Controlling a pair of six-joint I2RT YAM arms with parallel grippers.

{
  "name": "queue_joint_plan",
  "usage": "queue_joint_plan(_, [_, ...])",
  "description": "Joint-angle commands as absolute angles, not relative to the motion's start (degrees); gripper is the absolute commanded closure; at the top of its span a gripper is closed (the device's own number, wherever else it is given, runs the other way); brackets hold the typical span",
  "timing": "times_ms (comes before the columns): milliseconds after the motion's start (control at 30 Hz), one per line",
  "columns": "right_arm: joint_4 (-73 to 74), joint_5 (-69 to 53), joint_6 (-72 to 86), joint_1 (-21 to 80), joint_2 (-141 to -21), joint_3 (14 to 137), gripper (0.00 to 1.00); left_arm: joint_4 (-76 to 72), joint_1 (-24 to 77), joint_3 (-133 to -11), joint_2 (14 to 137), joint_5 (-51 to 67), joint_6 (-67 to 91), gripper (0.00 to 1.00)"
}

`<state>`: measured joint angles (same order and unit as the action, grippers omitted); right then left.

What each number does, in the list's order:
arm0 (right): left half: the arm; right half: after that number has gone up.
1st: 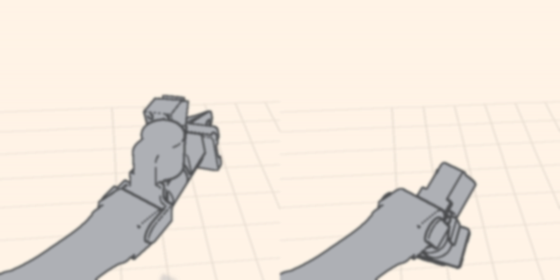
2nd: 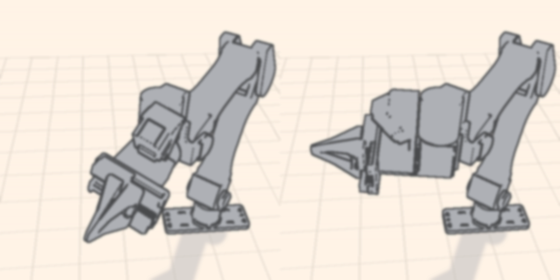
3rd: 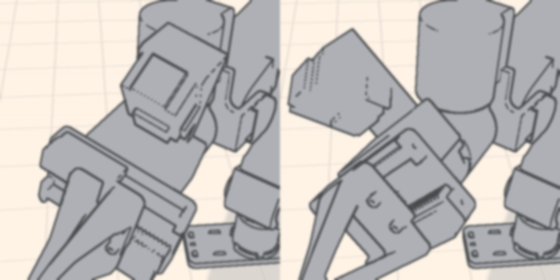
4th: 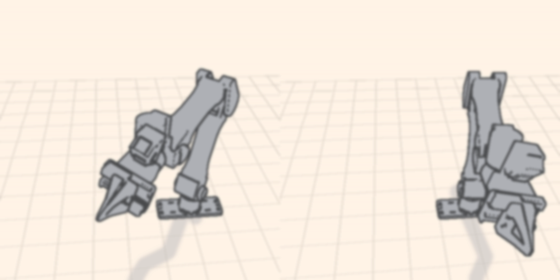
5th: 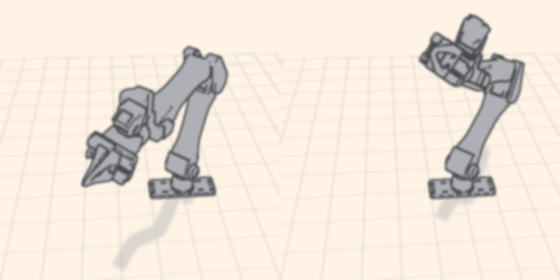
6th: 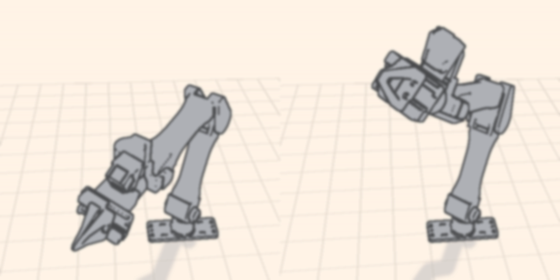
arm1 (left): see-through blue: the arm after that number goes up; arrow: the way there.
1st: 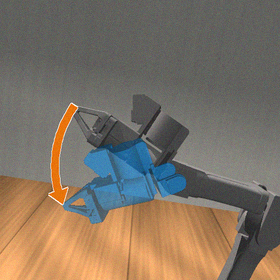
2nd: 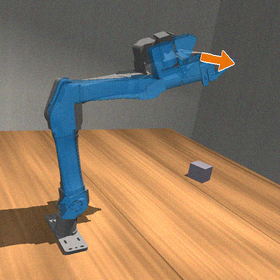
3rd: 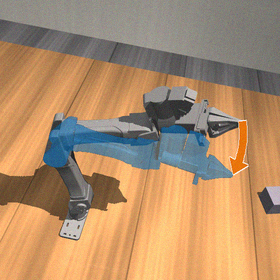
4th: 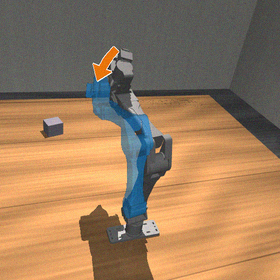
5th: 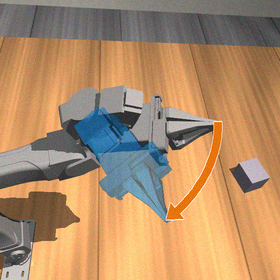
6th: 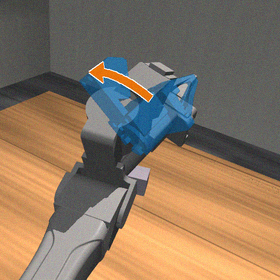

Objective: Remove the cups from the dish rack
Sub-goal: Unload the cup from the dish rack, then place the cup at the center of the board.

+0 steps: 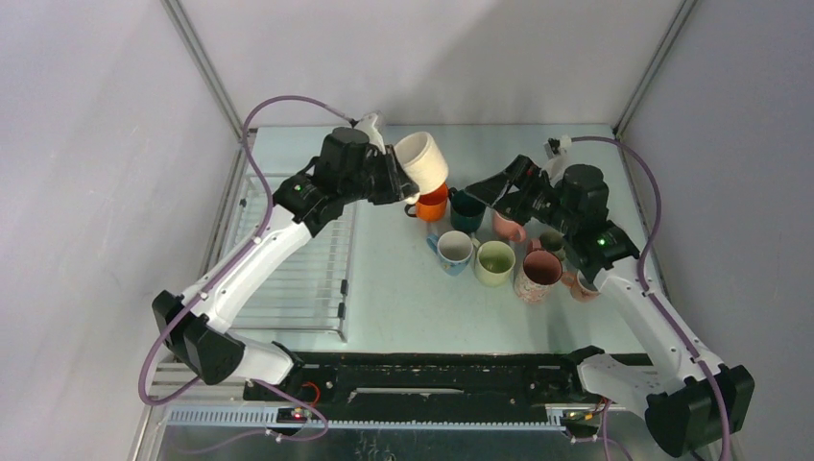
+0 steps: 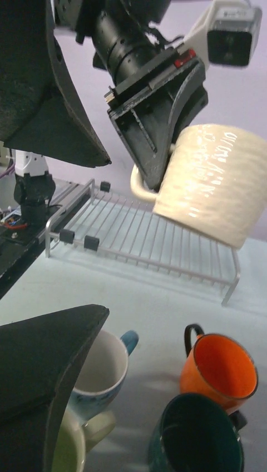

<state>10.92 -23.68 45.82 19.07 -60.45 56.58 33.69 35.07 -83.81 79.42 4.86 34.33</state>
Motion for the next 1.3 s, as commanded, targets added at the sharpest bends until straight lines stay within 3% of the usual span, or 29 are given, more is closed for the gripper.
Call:
queue_joint_plan(0, [-1.68,-27.12,52.27,18.34,-57.91,54.87,0.0,18.18,36.01,-87.27,77.72,14.23,43.63,1.0])
queue_joint_plan(367, [-15.31,-29.18,60.9,18.57,-60.34,52.91,0.05,2.79,36.14,-80.2,77.67,24.23,56.87,1.0])
queue_joint_plan(833, [-24.6,-30.24,67.01,17.95,-64.12,53.06,0.29,-9.35,38.68,-75.28,78.96,28.94,65.44,1.0])
queue_joint_plan(1100, [-27.17,-29.75,69.44,18.6,-64.65,53.15,0.51,-14.76,39.62,-71.56,79.08,29.57,69.95,1.0])
queue_joint_plan(1267, [-26.53,-28.73,69.19,19.68,-64.69,53.17,0.89,-19.07,40.45,-68.48,79.08,30.3,73.45,1.0])
